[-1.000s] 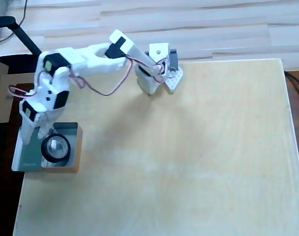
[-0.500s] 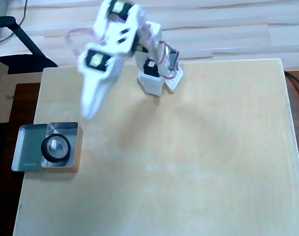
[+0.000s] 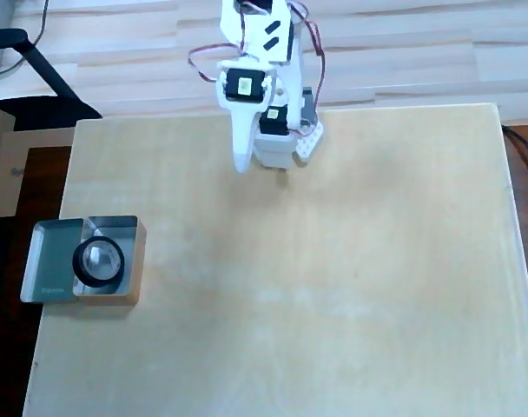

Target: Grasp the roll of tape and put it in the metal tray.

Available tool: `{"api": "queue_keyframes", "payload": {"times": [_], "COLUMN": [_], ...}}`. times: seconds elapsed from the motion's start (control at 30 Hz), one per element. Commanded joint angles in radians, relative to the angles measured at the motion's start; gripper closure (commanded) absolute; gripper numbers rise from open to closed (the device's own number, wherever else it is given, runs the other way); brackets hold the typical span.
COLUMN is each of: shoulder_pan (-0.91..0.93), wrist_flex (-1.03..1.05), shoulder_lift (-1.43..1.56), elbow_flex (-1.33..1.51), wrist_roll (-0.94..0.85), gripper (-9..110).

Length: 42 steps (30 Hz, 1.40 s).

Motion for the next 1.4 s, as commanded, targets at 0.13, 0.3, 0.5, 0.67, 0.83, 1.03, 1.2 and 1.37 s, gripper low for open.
{"api": "queue_keyframes", "payload": {"times": [0.13,0.3,0.5,0.67,0.83,1.03,1.2,1.37], "shoulder_pan": [-0.015,-0.006,-0.018,-0.018,-0.018,-0.021,-0.02,-0.018], "wrist_flex": [-0.152,-0.173,-0.27,-0.285,-0.354,-0.353,-0.353,-0.353], "shoulder_lift": [0.647,0.913,0.874,0.874,0.874,0.874,0.874,0.874], "elbow_flex": [0.718,0.999,1.226,1.405,1.474,1.474,1.474,1.474], "wrist_roll": [0.003,0.005,-0.003,0.005,0.025,0.023,0.023,0.018], "gripper": [102,102,102,102,102,102,102,102]}}
